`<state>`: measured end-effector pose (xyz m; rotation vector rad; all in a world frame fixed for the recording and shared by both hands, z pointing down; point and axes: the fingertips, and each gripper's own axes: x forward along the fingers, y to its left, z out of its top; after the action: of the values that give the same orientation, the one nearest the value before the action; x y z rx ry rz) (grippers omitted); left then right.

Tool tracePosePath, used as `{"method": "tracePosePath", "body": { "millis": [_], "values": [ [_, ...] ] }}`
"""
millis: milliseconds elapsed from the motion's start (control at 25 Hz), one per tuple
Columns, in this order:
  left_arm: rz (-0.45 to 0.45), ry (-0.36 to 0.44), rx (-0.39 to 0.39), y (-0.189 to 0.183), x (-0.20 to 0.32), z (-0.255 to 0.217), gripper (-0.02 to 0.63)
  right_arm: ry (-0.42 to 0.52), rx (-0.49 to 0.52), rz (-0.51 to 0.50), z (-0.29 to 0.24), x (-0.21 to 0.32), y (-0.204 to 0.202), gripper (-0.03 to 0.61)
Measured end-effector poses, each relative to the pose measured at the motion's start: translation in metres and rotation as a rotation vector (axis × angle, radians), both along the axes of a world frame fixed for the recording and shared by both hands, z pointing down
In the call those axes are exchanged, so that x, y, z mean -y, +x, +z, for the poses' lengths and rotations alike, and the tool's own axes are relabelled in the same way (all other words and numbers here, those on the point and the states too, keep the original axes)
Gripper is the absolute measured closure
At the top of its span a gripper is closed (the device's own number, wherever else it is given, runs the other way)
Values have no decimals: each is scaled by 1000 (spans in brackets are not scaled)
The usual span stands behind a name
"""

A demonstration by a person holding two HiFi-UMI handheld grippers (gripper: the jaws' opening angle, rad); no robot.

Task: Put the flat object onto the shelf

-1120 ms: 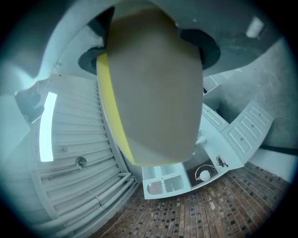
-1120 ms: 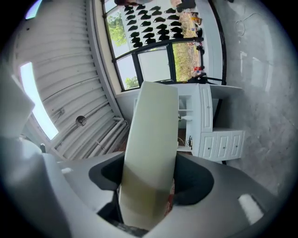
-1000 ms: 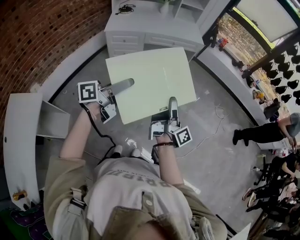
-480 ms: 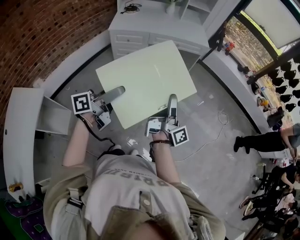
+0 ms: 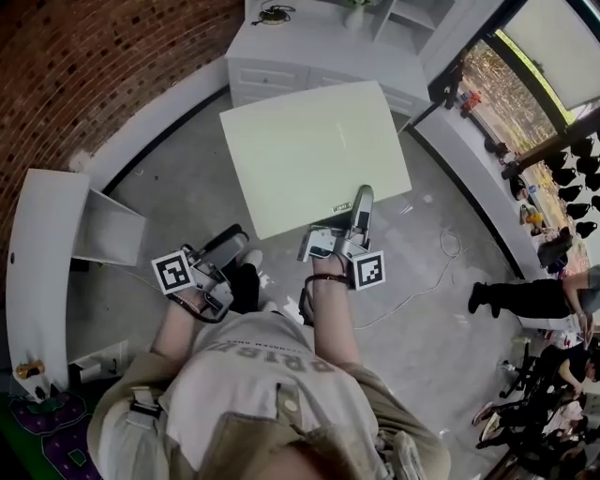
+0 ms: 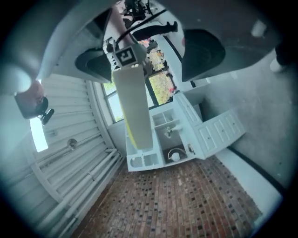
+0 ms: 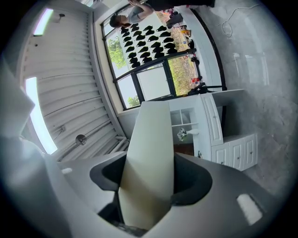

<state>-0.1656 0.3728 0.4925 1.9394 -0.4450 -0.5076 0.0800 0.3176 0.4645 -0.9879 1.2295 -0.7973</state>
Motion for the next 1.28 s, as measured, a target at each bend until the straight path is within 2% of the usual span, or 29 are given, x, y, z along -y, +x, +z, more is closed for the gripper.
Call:
{"method": "tracePosePath", "body": {
  "millis": [120,320,480,560,680,840,920,1000,1120,1280],
  "values": [
    [34,-56,-55,35,7,13,106,-12,37,41,7,13,12,296],
    [115,23,-78,55,30,-5,104,22,-21,102,-4,39,36,298],
    [165,-40,-77,77,52,6,104,27,-13,121,-10,78,34,298],
    [176,-26,-68,92,66,4,100,37,-18,118,-12,90,32,298],
    [129,18,-67,97,108,-9,97,61,-44,100,-18,107,26,296],
    [40,4,-105,84,176,-29,97,90,-74,77,-32,152,13,296],
    [-2,28,-90,74,206,-33,137,105,-95,60,-36,171,5,297],
    [-29,61,-68,63,235,-35,258,115,-124,40,-39,190,-2,296],
    [-4,101,-47,56,272,-37,275,114,-141,19,-36,217,-9,298],
    [96,114,-12,55,312,-36,295,95,-190,-21,-32,248,-13,298]
  ]
}}
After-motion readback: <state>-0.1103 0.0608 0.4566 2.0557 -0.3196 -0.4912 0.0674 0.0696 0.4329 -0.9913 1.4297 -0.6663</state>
